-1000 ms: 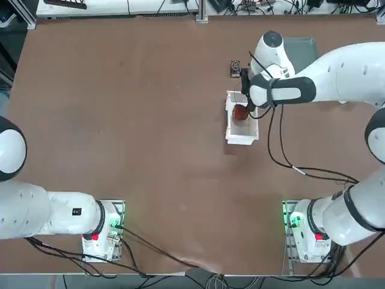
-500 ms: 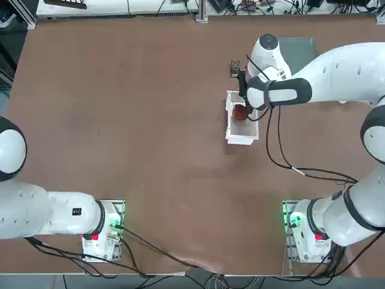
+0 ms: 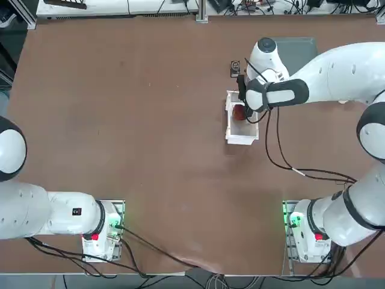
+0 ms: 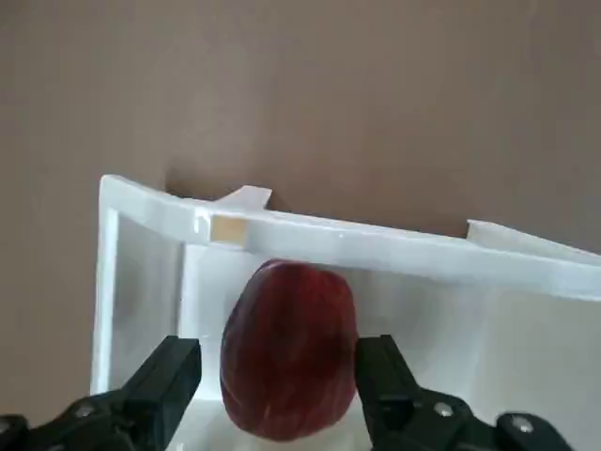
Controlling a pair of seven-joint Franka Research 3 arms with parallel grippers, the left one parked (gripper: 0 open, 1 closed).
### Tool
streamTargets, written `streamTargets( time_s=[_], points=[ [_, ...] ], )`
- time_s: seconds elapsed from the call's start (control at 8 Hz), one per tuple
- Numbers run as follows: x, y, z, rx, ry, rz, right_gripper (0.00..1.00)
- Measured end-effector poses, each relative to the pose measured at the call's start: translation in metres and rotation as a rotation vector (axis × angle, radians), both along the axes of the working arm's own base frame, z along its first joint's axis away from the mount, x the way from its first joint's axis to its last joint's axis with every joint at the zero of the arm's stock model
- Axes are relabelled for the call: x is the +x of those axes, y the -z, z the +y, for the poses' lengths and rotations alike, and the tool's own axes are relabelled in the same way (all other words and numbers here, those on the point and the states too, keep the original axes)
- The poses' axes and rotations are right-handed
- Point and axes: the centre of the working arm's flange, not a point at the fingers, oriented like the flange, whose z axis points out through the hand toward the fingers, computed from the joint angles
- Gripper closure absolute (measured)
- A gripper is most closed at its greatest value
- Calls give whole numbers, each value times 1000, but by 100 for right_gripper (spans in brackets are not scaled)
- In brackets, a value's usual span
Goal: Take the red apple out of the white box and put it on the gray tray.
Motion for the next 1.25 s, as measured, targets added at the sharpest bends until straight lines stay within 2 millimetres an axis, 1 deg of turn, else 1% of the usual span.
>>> streamTargets(
  time_s=[0.5,0.88,1.25],
  points=[
    [-2,10,0,-10,61,19,0],
    [-12,20,11,-20,67,36,0],
    [-13,24,13,-23,65,42,0]
  ],
)
